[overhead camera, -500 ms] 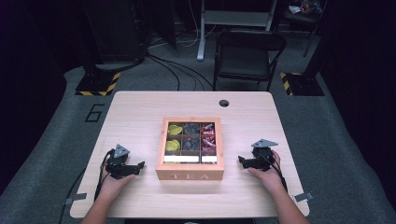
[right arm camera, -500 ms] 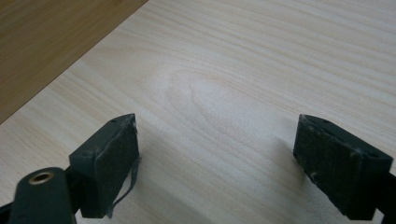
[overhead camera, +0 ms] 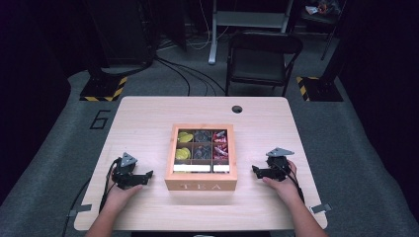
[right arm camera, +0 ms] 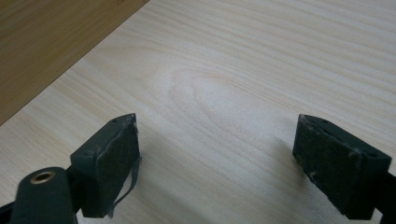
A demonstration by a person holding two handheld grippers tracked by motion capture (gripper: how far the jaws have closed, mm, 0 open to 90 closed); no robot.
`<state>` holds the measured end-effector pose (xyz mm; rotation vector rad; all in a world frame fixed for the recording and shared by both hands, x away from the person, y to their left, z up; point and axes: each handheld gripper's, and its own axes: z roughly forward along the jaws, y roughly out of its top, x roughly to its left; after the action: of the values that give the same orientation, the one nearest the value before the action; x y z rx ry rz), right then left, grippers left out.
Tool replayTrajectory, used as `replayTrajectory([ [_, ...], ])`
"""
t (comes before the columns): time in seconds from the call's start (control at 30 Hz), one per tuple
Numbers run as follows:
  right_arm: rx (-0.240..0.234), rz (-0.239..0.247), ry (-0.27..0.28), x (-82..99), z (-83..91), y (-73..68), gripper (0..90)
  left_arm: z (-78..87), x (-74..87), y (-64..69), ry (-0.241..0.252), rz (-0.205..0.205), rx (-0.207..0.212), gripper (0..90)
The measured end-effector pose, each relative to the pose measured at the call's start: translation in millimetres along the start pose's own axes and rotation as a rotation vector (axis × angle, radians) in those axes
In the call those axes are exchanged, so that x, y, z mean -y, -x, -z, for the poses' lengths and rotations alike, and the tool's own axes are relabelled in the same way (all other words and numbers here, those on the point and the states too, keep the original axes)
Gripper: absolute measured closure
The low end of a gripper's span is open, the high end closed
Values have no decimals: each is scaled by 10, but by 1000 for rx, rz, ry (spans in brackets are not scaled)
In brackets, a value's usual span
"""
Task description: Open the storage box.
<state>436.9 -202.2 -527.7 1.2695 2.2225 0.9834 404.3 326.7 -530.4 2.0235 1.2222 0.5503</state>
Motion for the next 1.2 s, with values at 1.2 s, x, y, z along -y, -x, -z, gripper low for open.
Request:
replayTrajectory([
  [1.2, -50, 22, 27, -82, 271, -175, 370, 130, -153, 178, -12, 34, 113, 260],
])
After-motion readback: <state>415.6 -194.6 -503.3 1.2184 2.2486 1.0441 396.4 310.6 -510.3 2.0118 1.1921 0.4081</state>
